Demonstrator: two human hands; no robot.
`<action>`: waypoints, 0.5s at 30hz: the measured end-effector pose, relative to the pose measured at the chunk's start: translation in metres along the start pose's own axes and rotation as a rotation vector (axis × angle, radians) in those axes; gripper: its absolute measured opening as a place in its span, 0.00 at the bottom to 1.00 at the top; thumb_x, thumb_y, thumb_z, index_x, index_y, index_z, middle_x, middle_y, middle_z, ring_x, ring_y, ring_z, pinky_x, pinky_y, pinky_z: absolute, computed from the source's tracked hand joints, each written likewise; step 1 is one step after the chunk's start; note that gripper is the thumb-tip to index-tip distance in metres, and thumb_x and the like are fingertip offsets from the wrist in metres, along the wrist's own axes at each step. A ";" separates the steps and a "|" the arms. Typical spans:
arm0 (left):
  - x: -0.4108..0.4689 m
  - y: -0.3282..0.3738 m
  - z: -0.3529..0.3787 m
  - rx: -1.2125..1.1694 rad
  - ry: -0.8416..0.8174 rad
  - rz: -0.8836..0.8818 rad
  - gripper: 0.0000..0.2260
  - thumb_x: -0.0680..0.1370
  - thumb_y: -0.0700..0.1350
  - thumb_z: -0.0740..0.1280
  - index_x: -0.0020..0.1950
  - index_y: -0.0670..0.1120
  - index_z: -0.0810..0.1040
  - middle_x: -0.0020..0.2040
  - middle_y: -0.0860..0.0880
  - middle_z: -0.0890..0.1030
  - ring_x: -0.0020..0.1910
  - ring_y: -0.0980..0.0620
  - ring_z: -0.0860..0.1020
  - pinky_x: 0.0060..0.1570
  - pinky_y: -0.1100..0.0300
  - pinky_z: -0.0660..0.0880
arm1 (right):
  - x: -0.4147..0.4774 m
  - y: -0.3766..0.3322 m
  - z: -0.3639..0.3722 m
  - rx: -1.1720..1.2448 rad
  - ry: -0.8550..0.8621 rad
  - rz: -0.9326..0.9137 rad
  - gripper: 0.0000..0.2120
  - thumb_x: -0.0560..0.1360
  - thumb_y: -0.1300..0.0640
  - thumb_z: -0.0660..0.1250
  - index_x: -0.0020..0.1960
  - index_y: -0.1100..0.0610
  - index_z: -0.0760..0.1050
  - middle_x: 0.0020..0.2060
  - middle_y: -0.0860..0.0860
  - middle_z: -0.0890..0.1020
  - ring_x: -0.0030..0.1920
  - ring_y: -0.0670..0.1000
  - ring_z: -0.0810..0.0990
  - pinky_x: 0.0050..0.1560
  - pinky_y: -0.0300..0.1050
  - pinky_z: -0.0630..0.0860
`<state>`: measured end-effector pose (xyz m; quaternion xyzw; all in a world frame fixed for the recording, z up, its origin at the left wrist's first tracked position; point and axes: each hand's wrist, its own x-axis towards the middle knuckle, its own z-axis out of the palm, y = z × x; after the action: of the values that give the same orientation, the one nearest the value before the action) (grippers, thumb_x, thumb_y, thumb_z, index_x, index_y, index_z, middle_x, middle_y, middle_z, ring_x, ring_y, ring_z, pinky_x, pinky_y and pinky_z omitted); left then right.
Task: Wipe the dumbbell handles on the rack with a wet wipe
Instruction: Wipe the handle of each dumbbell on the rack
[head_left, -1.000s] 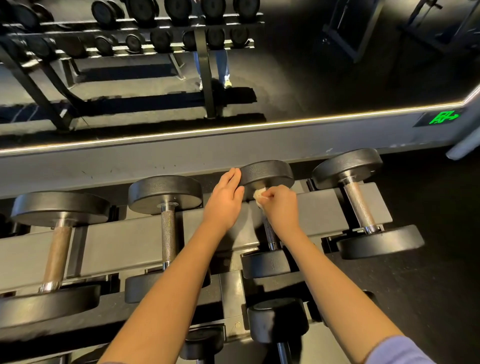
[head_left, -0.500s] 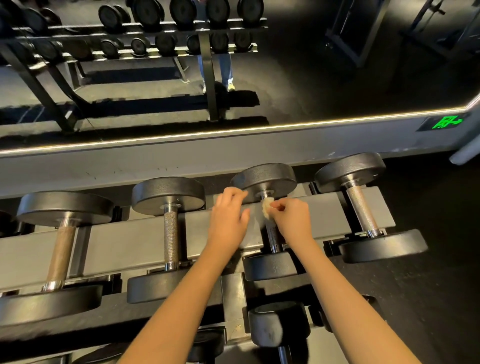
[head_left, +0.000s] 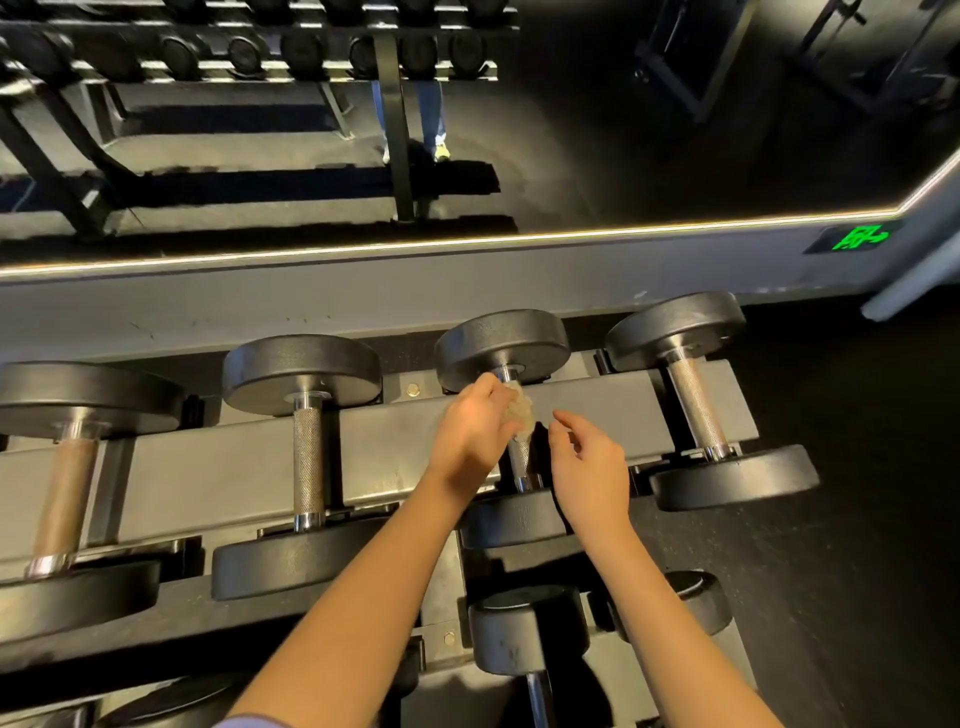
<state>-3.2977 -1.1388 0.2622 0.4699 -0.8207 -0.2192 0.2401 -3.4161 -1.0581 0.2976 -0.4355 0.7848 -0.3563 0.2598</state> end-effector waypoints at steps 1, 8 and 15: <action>0.001 0.001 0.001 0.002 0.011 -0.005 0.12 0.78 0.46 0.65 0.60 0.44 0.76 0.54 0.48 0.74 0.51 0.50 0.74 0.48 0.54 0.75 | -0.001 0.001 0.001 0.010 0.019 0.004 0.15 0.80 0.53 0.60 0.65 0.55 0.76 0.55 0.53 0.81 0.53 0.50 0.79 0.49 0.40 0.71; 0.002 0.008 0.000 -0.230 0.192 -0.125 0.08 0.79 0.44 0.64 0.56 0.46 0.81 0.51 0.47 0.79 0.50 0.50 0.78 0.49 0.54 0.76 | -0.002 -0.006 -0.001 -0.014 0.031 -0.011 0.12 0.81 0.53 0.59 0.56 0.56 0.79 0.43 0.49 0.79 0.42 0.45 0.74 0.41 0.39 0.67; 0.006 0.000 0.008 -0.238 0.219 -0.223 0.05 0.78 0.41 0.65 0.47 0.44 0.81 0.44 0.48 0.81 0.42 0.52 0.77 0.41 0.58 0.73 | -0.002 -0.006 -0.002 -0.016 0.055 0.003 0.12 0.81 0.54 0.59 0.53 0.56 0.79 0.38 0.47 0.78 0.37 0.43 0.74 0.34 0.33 0.66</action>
<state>-3.3049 -1.1431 0.2568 0.5473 -0.7007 -0.2878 0.3560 -3.4140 -1.0574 0.3036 -0.4264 0.7951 -0.3616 0.2350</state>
